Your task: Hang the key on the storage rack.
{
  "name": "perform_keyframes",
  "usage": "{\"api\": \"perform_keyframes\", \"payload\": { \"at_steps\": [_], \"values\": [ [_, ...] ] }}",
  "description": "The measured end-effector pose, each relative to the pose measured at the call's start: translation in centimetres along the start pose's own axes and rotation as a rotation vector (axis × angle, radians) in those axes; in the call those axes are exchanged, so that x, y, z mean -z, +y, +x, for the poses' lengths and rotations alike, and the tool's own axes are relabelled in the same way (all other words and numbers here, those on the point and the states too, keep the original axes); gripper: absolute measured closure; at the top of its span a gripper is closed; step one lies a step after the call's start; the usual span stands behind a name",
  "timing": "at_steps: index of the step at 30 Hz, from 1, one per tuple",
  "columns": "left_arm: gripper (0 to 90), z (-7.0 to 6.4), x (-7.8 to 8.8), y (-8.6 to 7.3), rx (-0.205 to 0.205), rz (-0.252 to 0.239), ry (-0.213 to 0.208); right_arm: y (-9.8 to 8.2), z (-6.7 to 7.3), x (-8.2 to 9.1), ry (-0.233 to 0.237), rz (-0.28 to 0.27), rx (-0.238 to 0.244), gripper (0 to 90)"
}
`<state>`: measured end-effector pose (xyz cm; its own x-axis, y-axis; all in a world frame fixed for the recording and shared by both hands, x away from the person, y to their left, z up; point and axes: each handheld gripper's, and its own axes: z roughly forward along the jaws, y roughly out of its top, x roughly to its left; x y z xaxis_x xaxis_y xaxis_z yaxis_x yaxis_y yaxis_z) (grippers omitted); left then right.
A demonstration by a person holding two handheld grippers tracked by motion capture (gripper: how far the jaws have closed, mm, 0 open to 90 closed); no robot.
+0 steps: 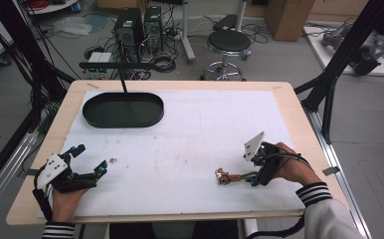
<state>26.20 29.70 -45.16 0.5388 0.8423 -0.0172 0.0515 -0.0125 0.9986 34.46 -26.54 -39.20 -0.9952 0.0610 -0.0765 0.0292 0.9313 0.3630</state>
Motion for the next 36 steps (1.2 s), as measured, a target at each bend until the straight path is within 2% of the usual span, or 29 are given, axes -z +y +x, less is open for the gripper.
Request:
{"api": "perform_keyframes", "payload": {
  "at_steps": [12, 15, 22, 36],
  "values": [
    [1.7, 0.0, 0.0, 0.0, 0.002, 0.000, 0.000, 0.3, -0.2, -0.8, 0.048, 0.076, -0.003, 26.5],
    [1.7, 0.0, 0.0, 0.0, 0.003, 0.000, -0.002, 0.3, -0.3, -0.9, 0.054, 0.086, 0.009, 28.5],
    [1.7, 0.0, 0.0, 0.0, 0.002, 0.001, -0.001, 0.3, -0.3, -1.0, 0.080, 0.115, 0.023, 39.9],
    [1.7, 0.0, 0.0, 0.0, 0.001, 0.000, -0.006, 0.4, -0.3, -1.4, 0.092, 0.157, 0.051, 52.9]
  ]
}}
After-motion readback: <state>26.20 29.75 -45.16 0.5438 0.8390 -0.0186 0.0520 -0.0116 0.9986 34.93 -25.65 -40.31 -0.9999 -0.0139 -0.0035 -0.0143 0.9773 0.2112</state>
